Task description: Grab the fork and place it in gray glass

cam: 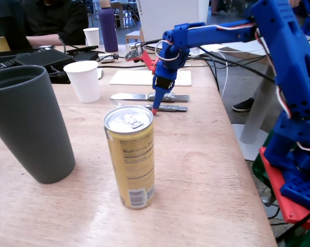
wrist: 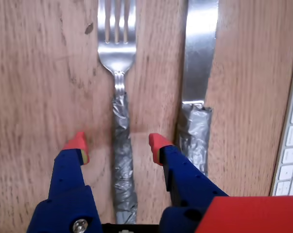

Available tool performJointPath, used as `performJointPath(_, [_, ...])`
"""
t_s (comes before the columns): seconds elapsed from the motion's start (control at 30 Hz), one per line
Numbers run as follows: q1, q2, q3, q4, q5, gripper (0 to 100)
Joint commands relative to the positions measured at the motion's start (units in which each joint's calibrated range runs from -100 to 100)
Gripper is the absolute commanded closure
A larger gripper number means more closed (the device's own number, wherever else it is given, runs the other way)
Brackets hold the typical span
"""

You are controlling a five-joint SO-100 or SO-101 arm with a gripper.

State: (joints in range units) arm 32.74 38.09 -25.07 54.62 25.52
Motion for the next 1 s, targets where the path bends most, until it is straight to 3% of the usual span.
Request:
performJointPath(0.0, [3.0, 0.9, -2.6, -0.6, 0.2, 72])
performJointPath(0.53, [3.0, 3.5, -2.7, -0.7, 0.6, 73])
performJointPath(0.6, [3.1, 3.5, -2.6, -0.7, 0.6, 80])
performJointPath(0.7, [4.5, 5.0, -1.8, -0.7, 0.6, 100])
performJointPath(0.97, [4.3, 5.5, -2.5, -0.6, 0.2, 100])
